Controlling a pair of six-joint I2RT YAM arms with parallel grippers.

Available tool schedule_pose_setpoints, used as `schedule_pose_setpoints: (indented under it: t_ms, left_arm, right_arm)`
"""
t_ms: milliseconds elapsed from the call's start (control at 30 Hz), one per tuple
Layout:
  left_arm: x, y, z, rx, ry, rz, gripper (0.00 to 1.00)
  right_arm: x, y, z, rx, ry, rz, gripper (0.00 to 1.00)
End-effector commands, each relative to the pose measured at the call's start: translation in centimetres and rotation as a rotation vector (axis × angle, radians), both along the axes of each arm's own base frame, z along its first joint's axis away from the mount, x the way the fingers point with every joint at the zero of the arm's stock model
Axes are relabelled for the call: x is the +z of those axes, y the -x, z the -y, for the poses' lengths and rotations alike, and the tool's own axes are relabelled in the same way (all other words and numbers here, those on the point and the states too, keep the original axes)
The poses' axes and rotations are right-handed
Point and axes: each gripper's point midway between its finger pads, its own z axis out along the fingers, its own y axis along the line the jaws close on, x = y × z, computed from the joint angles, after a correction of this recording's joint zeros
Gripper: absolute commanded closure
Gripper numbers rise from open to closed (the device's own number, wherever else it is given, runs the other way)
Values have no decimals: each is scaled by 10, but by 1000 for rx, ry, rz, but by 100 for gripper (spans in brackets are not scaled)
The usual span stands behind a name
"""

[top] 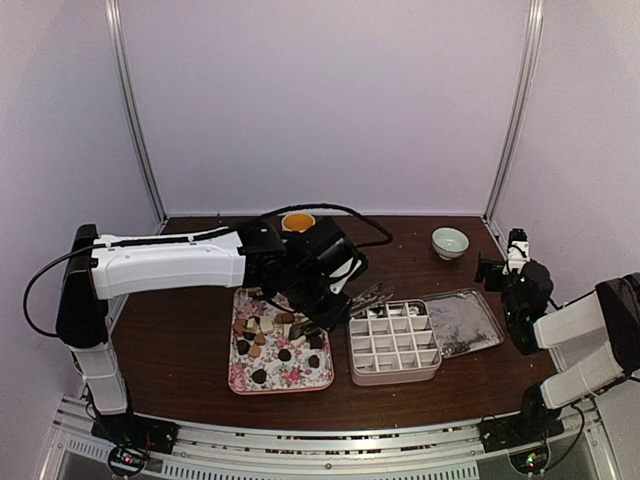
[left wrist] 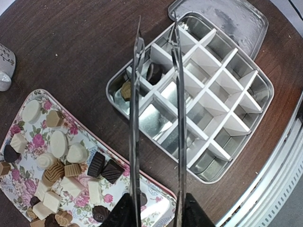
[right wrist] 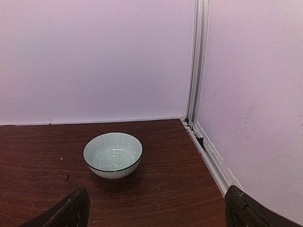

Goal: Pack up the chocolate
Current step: Place the fake chocolate in the empty pocket of the box.

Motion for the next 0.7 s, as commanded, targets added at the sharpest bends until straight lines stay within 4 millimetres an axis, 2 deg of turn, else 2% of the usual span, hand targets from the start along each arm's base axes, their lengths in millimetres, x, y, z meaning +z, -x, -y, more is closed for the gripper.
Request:
schedule_pose_setpoints:
  t_ms: [0, 200, 333, 500, 667]
  left_arm:
    - [1, -3, 7, -7, 26, 23, 66]
    - [13, -8, -9, 44, 2, 65, 66]
    - [21, -3, -22, 50, -7, 60, 67]
    - [29, 5, -49, 84, -26, 59, 66]
    - [25, 14, -76, 108, -72, 44, 65]
  right_arm:
    - [4, -2, 4, -16, -2, 11, 0]
    - [5, -2, 4, -16, -2, 13, 0]
    - [5, -2, 4, -15, -2, 13, 0]
    - [5, -2, 4, -16, -2, 13, 0]
    - [5, -2, 4, -16, -2, 12, 0]
